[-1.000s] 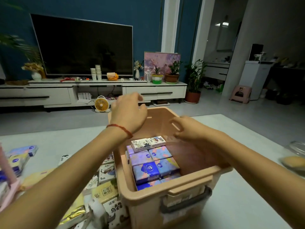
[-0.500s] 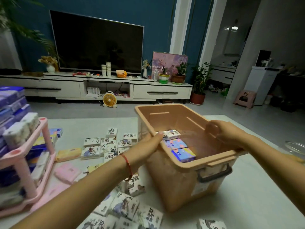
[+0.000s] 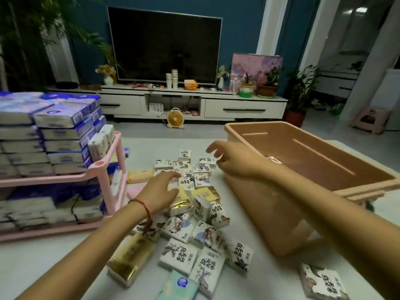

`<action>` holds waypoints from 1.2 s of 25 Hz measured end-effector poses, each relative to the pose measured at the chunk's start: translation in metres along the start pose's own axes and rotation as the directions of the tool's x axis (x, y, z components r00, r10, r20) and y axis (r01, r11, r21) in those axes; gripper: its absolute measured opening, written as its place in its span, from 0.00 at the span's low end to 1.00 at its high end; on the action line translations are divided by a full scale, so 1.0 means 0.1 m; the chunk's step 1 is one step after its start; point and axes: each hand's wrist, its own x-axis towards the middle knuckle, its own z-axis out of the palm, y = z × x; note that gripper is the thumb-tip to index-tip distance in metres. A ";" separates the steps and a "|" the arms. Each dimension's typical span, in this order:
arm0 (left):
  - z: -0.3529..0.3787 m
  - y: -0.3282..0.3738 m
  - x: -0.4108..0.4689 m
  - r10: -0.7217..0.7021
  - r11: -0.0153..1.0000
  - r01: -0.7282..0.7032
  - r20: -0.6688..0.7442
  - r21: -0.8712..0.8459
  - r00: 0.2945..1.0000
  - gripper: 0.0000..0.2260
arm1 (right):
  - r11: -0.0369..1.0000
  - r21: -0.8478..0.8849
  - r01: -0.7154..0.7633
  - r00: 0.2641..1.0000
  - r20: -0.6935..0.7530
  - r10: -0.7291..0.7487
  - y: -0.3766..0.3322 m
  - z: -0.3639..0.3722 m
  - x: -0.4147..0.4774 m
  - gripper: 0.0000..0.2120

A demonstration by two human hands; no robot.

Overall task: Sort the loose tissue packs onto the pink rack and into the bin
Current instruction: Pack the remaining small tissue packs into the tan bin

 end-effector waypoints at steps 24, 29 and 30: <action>0.34 -0.33 0.22 -0.218 0.973 0.223 -0.070 0.067 0.973 0.27 | 0.907 0.045 -0.419 0.900 0.157 0.407 0.19 1.05 0.47 0.43; -0.27 0.22 0.23 -0.090 0.987 0.053 -0.253 -0.149 0.963 0.29 | 0.957 0.175 -0.232 0.966 -0.070 0.248 -0.13 -0.01 0.13 0.35; -0.36 0.41 0.23 -0.046 0.981 -0.005 -0.258 -0.193 0.965 0.28 | 0.953 0.208 -0.219 0.965 -0.097 0.243 -0.13 -0.28 0.00 0.34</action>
